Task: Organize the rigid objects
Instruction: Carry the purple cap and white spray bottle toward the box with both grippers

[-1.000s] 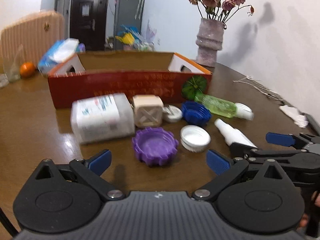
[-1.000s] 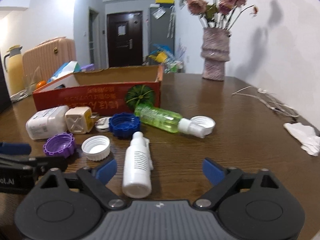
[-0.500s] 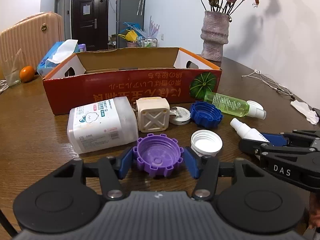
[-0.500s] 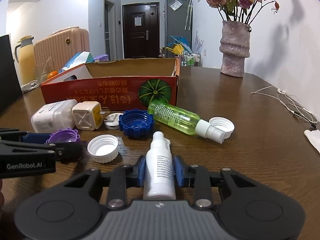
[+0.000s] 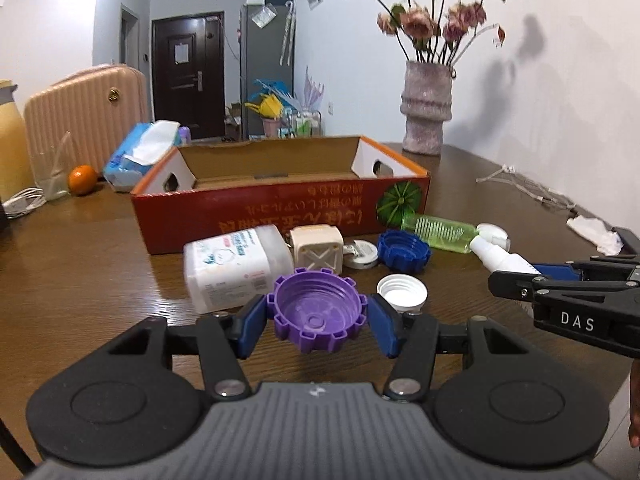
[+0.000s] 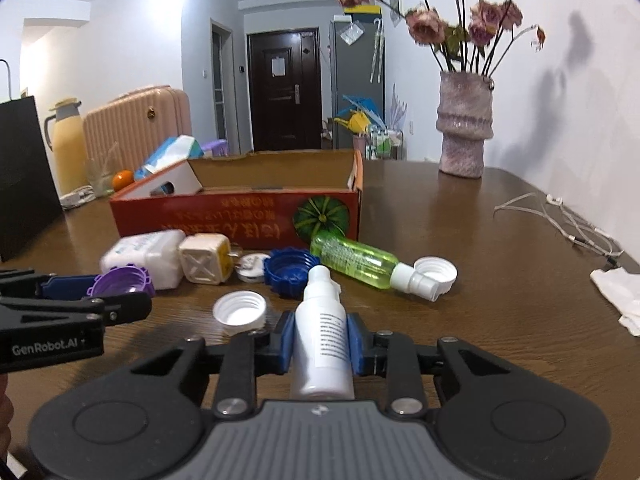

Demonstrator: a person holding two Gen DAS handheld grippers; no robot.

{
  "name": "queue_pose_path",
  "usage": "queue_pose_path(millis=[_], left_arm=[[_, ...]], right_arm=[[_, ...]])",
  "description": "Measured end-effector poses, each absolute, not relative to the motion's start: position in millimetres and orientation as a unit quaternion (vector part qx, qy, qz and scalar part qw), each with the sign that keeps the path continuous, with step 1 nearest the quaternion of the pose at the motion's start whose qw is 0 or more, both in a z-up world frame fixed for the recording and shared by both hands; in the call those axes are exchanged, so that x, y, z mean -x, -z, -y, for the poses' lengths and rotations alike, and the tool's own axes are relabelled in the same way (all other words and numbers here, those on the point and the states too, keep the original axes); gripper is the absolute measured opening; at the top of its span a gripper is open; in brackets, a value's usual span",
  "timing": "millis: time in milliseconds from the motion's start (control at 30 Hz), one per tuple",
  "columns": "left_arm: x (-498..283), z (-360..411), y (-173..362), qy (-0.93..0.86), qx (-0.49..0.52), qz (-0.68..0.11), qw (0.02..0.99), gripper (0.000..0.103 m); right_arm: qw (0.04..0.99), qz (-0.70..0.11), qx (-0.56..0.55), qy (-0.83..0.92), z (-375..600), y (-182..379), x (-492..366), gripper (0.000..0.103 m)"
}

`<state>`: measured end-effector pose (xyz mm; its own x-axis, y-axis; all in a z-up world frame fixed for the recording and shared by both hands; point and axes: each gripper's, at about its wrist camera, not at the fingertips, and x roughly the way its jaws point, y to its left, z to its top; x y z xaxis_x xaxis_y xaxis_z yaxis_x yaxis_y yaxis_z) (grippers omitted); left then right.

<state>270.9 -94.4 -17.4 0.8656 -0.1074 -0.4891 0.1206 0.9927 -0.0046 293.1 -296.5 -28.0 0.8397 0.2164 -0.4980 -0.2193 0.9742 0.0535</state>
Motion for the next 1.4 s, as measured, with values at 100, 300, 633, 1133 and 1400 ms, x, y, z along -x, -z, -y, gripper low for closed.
queue_pose_path(millis=[100, 300, 633, 1133, 1400], left_arm=[[-252.2, 89.0, 7.2, 0.056, -0.006, -0.238, 0.970, 0.056], [-213.4, 80.2, -11.3, 0.053, 0.006, -0.210, 0.976, 0.056], [-153.5, 64.2, -28.4, 0.047, 0.019, -0.171, 0.984, 0.056], [-139.7, 50.1, -32.6, 0.037, 0.030, -0.154, 0.987, 0.056], [-169.3, 44.5, -32.8, 0.027, 0.026, -0.159, 0.986, 0.056]], right_arm=[[0.962, -0.247, 0.005, -0.119, 293.6, 17.4, -275.3, 0.027], [0.967, -0.220, 0.013, -0.125, 283.8, -3.4, -235.9, 0.027], [0.974, -0.185, 0.022, -0.132, 268.8, -24.0, -179.2, 0.027], [0.975, -0.173, 0.019, -0.141, 257.3, -25.6, -161.2, 0.027], [0.975, -0.169, 0.025, -0.142, 254.2, -31.2, -189.5, 0.027]])
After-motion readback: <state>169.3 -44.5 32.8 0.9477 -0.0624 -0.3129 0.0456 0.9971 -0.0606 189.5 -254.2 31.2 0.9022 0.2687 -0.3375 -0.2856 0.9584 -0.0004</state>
